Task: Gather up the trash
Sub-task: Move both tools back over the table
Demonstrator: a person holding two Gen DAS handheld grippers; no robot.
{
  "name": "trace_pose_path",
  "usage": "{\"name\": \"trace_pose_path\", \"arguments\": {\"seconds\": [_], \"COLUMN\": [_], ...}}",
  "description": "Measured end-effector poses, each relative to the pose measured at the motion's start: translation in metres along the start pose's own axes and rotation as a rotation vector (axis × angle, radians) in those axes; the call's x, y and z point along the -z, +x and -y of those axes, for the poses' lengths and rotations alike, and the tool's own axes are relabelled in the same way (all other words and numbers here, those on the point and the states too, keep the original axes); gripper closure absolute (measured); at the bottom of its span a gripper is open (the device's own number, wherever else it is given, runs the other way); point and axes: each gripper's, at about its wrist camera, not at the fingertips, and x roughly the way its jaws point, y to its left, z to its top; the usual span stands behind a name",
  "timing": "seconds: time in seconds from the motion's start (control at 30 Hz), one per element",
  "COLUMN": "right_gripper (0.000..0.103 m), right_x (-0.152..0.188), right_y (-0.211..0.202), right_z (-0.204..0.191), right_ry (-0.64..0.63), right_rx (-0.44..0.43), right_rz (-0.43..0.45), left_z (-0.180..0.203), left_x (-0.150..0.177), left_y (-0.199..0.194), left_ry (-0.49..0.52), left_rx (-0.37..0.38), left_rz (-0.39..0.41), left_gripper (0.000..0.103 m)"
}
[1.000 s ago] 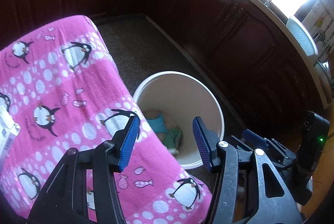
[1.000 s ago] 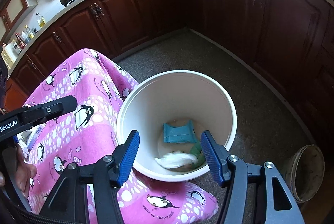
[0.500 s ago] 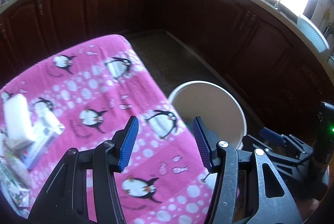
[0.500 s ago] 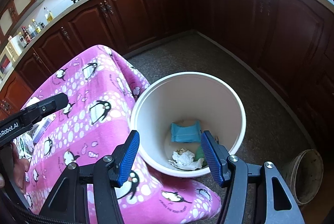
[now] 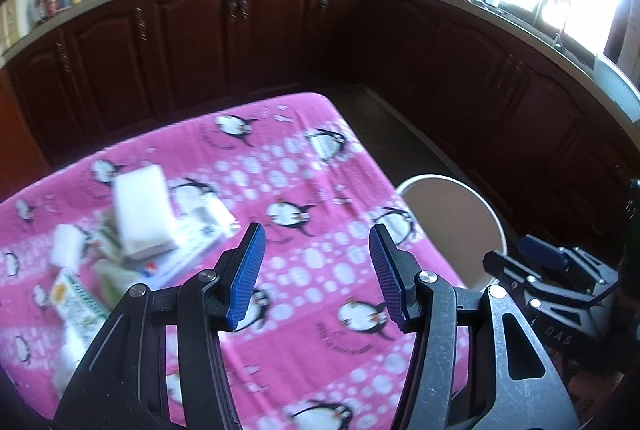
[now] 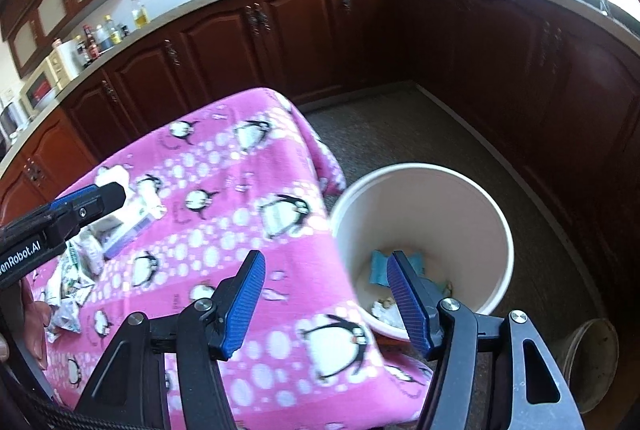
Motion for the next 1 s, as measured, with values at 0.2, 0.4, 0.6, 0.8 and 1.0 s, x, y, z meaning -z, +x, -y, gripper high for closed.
{"name": "trace_pose_path", "arguments": {"seconds": [0.2,0.4,0.6,0.8,1.0], "right_gripper": [0.035,0.035,0.03,0.03,0.026], "right_x": [-0.001,0.003,0.006,0.01,0.015], "right_y": [-0.014,-0.023,-0.034,-0.041,-0.048], "right_z": [-0.042,-0.083,-0.114,-0.136,-0.149], "right_ry": [-0.06,-0.123,-0.167,-0.205,-0.23], "right_rx": [-0.041,-0.088,-0.117,-0.129,-0.136], "right_rz": [0.035,0.049,0.075,0.079,0.092], "left_z": [-0.027,-0.057,-0.082,-0.105,-0.123], "left_x": [0.011,0.023,0.037,0.052,0.07], "left_y": [-0.037,-0.069,-0.096,-0.118,-0.133], "left_ry": [-0.008,-0.049,-0.079,-0.097,-0.087], "left_rx": [-0.058,-0.098,-0.116,-0.085,-0.076], "left_rz": [0.058,0.099,0.128,0.14,0.134], "left_gripper": [0.05,0.05,0.039,0.033,0.033]}}
